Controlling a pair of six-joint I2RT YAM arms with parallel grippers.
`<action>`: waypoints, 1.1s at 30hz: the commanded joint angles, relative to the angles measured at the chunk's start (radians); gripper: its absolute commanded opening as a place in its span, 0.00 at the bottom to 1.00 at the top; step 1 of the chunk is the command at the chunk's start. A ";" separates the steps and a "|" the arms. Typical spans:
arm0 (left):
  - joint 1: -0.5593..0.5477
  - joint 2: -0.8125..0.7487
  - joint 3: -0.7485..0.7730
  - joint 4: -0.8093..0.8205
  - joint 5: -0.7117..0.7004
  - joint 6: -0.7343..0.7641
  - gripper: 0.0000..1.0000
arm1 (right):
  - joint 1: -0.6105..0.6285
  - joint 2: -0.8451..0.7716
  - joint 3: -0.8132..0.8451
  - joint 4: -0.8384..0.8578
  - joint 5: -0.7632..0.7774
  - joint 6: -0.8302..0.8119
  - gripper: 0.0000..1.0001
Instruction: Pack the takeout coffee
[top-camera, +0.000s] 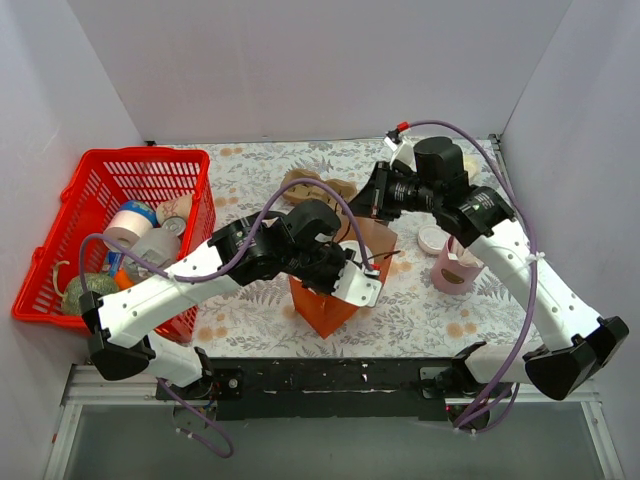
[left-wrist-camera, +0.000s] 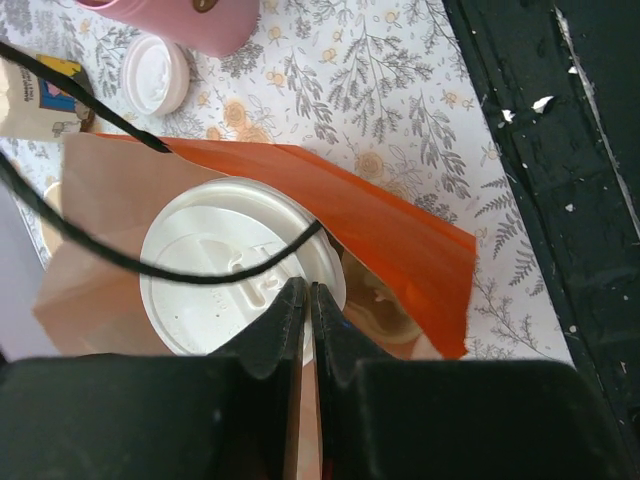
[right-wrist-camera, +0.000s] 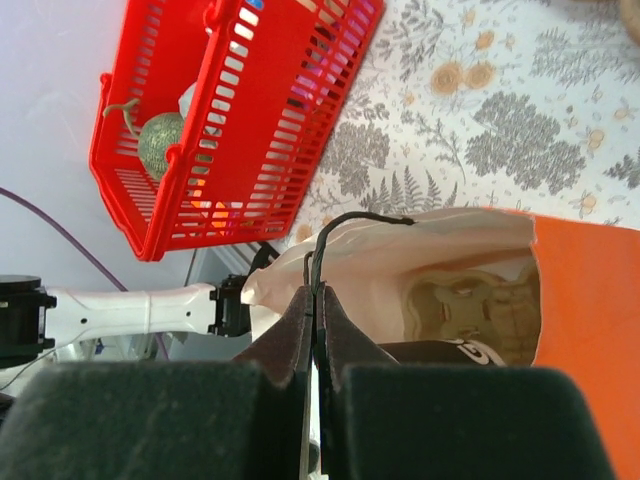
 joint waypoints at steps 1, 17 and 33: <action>-0.002 -0.003 -0.002 0.087 -0.043 -0.029 0.00 | -0.005 -0.014 -0.027 0.090 -0.084 0.034 0.02; -0.001 0.043 -0.079 0.176 -0.179 -0.048 0.00 | -0.009 -0.151 -0.024 -0.034 0.163 -0.006 0.95; 0.073 0.051 -0.093 0.144 -0.041 -0.022 0.00 | -0.015 -0.266 0.128 -0.290 0.778 -0.130 0.98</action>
